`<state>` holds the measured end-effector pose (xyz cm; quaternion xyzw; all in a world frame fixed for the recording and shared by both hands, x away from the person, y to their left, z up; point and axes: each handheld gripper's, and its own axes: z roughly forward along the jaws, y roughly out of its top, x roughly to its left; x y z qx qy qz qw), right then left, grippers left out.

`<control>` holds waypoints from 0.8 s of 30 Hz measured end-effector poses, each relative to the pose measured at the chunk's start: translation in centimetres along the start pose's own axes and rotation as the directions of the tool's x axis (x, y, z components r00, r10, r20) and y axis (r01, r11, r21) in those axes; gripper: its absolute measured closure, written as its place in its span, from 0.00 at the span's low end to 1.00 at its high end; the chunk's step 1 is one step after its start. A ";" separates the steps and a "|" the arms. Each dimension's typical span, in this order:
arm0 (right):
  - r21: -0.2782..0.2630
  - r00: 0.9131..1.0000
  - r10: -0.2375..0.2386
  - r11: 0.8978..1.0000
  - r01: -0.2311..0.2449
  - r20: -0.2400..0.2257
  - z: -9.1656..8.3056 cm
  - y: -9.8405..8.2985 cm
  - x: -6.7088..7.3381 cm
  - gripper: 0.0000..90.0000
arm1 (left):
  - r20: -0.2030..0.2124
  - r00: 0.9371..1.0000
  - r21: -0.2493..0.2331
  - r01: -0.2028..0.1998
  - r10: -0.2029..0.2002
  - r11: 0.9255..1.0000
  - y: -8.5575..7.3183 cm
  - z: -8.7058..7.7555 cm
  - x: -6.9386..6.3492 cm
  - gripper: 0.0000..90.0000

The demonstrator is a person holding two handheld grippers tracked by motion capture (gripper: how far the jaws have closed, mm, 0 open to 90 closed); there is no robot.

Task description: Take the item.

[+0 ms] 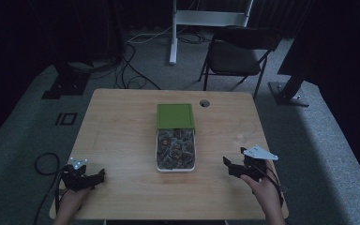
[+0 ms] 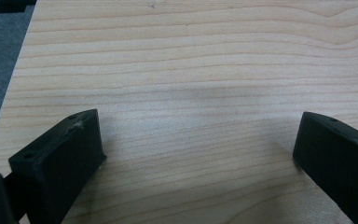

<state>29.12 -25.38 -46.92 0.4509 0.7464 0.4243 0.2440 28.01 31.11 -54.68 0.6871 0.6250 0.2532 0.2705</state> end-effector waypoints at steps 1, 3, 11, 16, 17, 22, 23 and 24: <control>0.000 1.000 0.000 1.000 0.000 0.000 0.0 0.0 0.0 0.19 | 0.000 1.000 0.000 0.000 0.000 1.000 0.0 0.0 0.0 0.02; 0.000 1.000 -0.025 1.000 0.025 -0.014 0.2 0.4 0.5 0.18 | 0.000 1.000 0.000 0.000 0.000 1.000 0.0 0.0 0.0 0.02; -0.010 0.997 -0.045 0.999 0.044 -0.062 1.0 1.7 1.9 0.19 | 0.000 1.000 0.000 0.000 0.000 1.000 0.0 0.0 0.0 0.02; -0.018 0.994 -0.066 0.998 0.065 -0.088 1.5 2.7 2.6 0.19 | 0.000 1.000 0.000 0.000 0.000 1.000 0.0 0.0 0.0 0.02; -0.021 0.993 -0.068 0.998 0.066 -0.095 1.6 2.9 2.7 0.19 | 0.000 1.000 0.000 0.000 0.000 1.000 0.0 0.0 0.0 0.02; -0.032 0.989 -0.080 0.997 0.076 -0.128 2.1 3.8 3.4 0.17 | 0.000 1.000 0.000 0.000 0.000 1.000 0.0 0.0 0.0 0.02; -0.033 0.987 -0.085 0.996 0.081 -0.133 2.3 4.0 3.5 0.17 | 0.001 1.000 0.000 -0.001 0.001 1.000 0.0 0.0 0.0 0.02; -0.033 0.986 -0.088 0.996 0.085 -0.138 2.4 4.2 3.7 0.17 | 0.001 1.000 0.000 -0.001 0.001 1.000 0.0 0.0 0.0 0.02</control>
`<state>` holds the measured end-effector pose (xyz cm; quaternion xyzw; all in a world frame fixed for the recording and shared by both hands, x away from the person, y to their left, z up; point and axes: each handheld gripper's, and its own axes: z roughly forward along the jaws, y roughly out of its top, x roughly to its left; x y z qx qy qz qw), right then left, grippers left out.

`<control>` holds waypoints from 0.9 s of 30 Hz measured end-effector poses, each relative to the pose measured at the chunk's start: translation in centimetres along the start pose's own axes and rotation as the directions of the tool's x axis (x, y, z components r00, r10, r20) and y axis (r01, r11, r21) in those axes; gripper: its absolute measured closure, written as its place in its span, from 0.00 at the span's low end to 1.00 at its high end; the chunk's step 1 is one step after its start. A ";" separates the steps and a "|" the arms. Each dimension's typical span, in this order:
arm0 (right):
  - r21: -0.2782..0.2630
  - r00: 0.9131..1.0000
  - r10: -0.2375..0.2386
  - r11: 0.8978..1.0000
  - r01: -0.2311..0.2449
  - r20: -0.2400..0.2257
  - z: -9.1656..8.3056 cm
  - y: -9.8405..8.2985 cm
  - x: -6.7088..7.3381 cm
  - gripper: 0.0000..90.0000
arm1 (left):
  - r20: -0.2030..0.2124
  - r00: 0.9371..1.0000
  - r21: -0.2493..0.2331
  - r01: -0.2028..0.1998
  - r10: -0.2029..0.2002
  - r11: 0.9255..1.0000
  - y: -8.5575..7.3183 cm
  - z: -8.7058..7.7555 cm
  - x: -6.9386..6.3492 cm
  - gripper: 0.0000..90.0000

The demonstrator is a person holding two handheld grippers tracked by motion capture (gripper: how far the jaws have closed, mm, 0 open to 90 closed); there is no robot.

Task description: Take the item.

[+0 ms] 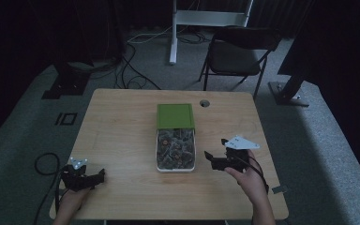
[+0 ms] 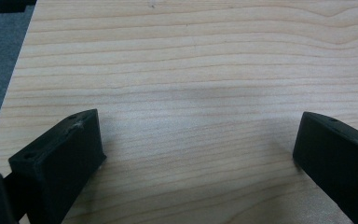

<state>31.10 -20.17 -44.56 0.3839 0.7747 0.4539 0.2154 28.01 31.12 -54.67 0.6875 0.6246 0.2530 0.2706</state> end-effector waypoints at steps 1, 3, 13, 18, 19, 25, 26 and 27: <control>0.003 1.000 -0.002 1.000 0.002 -0.007 0.1 0.2 0.1 0.17 | 0.000 1.000 0.000 0.000 0.000 1.000 0.0 0.0 0.0 0.02; 0.006 1.000 -0.013 1.000 0.013 -0.020 0.5 0.5 0.4 0.17 | 0.000 1.000 0.001 0.000 0.000 1.000 0.0 0.0 0.0 0.02; -0.007 0.997 -0.034 0.999 0.033 -0.071 1.9 2.4 1.7 0.17 | 0.000 1.000 0.000 0.002 -0.002 1.000 0.0 0.0 0.0 0.02; -0.011 0.995 -0.043 0.999 0.042 -0.095 2.7 3.1 2.4 0.18 | 0.000 1.000 -0.001 0.002 -0.002 1.000 0.0 0.0 0.0 0.02; -0.009 0.994 -0.042 0.999 0.041 -0.099 2.9 3.2 2.5 0.18 | 0.000 1.000 -0.001 0.002 -0.002 1.000 0.0 0.0 0.0 0.02; 0.010 0.989 -0.068 0.998 0.070 -0.129 4.0 3.6 3.2 0.19 | -0.001 1.000 -0.003 0.005 -0.005 1.000 0.0 0.0 0.0 0.02; 0.010 0.989 -0.068 0.998 0.070 -0.129 4.0 3.6 3.2 0.19 | -0.001 1.000 -0.003 0.005 -0.005 1.000 0.0 0.0 0.0 0.02; 0.026 0.986 -0.089 0.995 0.093 -0.138 4.5 3.7 3.3 0.19 | 0.000 1.000 -0.002 0.004 -0.004 1.000 0.0 0.0 0.0 0.02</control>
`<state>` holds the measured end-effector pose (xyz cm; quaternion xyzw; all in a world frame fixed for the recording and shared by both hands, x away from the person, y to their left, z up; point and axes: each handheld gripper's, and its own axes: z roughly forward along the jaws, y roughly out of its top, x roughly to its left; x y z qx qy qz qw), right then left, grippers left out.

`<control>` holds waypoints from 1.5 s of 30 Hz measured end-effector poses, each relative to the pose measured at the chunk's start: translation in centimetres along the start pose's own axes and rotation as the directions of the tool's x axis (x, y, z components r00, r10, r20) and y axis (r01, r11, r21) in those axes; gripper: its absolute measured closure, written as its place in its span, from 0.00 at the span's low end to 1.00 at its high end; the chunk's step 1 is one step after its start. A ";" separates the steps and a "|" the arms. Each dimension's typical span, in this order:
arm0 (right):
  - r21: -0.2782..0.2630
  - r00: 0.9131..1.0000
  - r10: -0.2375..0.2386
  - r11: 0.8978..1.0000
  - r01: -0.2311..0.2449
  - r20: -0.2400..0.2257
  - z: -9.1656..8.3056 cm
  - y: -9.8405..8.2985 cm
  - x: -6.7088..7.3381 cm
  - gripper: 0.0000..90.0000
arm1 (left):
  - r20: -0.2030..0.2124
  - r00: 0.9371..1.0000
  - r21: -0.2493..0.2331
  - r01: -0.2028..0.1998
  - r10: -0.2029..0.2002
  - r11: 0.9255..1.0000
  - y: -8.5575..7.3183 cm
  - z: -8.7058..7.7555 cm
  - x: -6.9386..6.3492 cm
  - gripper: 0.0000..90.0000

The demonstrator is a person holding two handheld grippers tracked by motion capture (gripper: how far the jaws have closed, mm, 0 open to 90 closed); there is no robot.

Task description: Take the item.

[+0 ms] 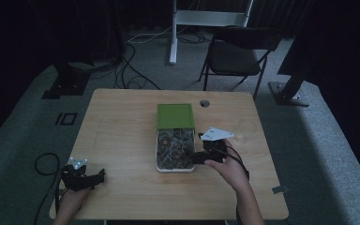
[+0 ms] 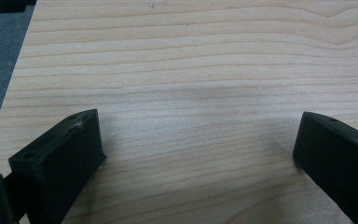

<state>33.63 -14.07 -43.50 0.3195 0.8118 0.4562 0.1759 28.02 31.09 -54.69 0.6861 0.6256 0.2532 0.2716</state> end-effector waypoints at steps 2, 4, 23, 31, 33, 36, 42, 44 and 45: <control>0.007 1.000 -0.004 1.000 0.004 -0.009 0.4 0.2 0.0 0.19 | 0.000 1.000 0.000 0.000 0.000 1.000 0.0 0.0 0.0 0.02; 0.007 1.000 -0.001 1.000 0.001 -0.024 0.8 0.4 0.1 0.21 | 0.000 1.000 0.000 -0.001 0.001 1.000 0.0 0.0 0.0 0.02; 0.033 0.986 -0.092 0.995 0.097 -0.136 4.2 2.4 1.2 0.24 | 0.000 1.000 0.000 -0.002 0.002 1.000 0.0 0.0 0.0 0.02; 0.051 0.984 -0.108 0.992 0.117 -0.144 5.5 3.5 1.6 0.26 | 0.000 1.000 0.000 -0.002 0.002 1.000 0.0 0.0 0.0 0.02; 0.054 0.984 -0.107 0.992 0.115 -0.140 5.9 3.7 1.7 0.27 | 0.000 1.000 0.000 -0.002 0.002 1.000 0.0 0.0 0.0 0.02; 0.061 0.985 -0.103 0.992 0.112 -0.136 6.4 4.0 1.8 0.27 | 0.000 1.000 0.000 -0.002 0.002 1.000 0.0 0.0 0.0 0.02; 0.101 0.987 -0.111 0.987 0.123 -0.120 7.3 4.4 2.0 0.28 | 0.004 1.000 0.000 -0.007 0.007 1.000 0.0 0.0 0.1 0.02; 0.120 0.986 -0.115 0.984 0.129 -0.119 7.6 4.5 2.0 0.29 | 0.005 1.000 0.000 -0.006 0.006 1.000 0.0 0.0 0.1 0.02; 0.125 0.986 -0.118 0.983 0.133 -0.118 7.7 4.5 2.0 0.29 | 0.005 1.000 0.001 -0.007 0.007 1.000 0.0 0.0 0.1 0.02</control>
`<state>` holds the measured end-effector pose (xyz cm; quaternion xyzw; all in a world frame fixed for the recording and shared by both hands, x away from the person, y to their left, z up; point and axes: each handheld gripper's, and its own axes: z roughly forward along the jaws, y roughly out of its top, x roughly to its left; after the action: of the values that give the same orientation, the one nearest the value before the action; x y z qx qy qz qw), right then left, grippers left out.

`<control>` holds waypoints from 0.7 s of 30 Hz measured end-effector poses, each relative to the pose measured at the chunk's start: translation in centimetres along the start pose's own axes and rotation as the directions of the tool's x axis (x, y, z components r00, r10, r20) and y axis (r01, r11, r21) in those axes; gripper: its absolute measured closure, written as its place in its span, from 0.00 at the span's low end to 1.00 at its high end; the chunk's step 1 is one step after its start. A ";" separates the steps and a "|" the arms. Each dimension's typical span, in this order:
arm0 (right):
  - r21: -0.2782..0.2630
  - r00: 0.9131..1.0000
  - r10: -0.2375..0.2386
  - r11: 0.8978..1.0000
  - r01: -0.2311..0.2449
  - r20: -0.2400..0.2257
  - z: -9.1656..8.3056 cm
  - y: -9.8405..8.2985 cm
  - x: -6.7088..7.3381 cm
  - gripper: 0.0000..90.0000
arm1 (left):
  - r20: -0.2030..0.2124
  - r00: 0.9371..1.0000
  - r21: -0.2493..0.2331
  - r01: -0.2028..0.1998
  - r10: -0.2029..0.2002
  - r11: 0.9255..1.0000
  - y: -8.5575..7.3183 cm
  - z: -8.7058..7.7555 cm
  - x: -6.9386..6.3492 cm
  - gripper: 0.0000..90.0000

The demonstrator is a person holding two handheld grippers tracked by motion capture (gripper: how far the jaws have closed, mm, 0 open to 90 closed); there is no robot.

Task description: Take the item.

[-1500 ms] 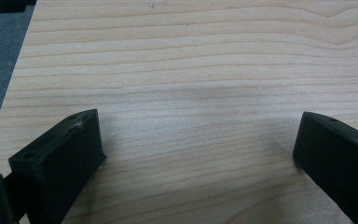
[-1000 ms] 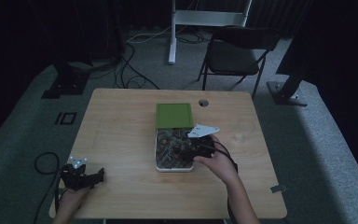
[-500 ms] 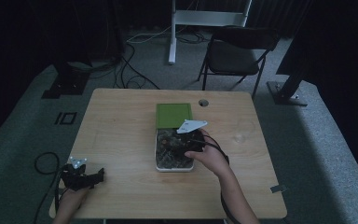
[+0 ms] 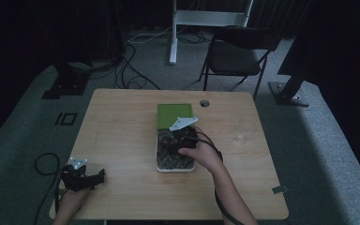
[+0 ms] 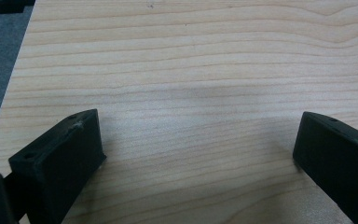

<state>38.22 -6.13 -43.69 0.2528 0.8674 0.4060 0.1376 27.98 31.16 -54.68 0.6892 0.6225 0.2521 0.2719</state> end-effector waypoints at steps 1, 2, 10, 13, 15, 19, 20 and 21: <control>0.005 1.000 0.001 1.000 -0.001 0.007 0.1 0.0 0.0 0.29 | 0.000 1.000 0.000 -0.001 0.001 1.000 0.0 0.0 0.0 0.02; 0.015 1.000 0.002 1.000 -0.002 0.011 0.2 0.0 0.0 0.30 | 0.000 1.000 0.000 0.000 0.000 1.000 0.0 0.0 0.0 0.02; 0.030 1.000 0.007 1.000 -0.007 0.010 0.9 -0.1 0.0 0.38 | 0.000 1.000 -0.001 0.001 -0.001 1.000 0.0 0.0 0.0 0.02; 0.023 1.000 0.023 0.999 -0.023 0.004 1.2 -0.1 0.0 0.43 | 0.000 1.000 -0.001 0.001 -0.001 1.000 0.0 0.0 0.0 0.02; 0.026 1.000 0.024 0.999 -0.024 0.010 1.2 -0.1 0.0 0.45 | 0.000 1.000 -0.001 0.000 0.000 1.000 0.0 0.0 0.0 0.02; 0.044 1.000 0.002 0.999 -0.003 0.014 1.3 0.0 0.1 0.48 | 0.000 1.000 -0.001 0.001 -0.001 1.000 0.0 0.0 0.0 0.02; 0.055 1.000 -0.006 0.998 0.005 0.012 1.4 0.0 0.2 0.49 | 0.000 1.000 -0.001 0.000 0.000 1.000 0.0 0.0 0.0 0.02; 0.065 1.000 -0.018 0.998 0.018 0.007 1.5 0.1 0.3 0.54 | 0.000 1.000 -0.001 0.001 -0.001 1.000 0.0 0.0 0.0 0.02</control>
<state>38.69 -4.98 -44.58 0.2509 0.8817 0.3756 0.1362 27.98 31.15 -54.68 0.6889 0.6226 0.2524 0.2720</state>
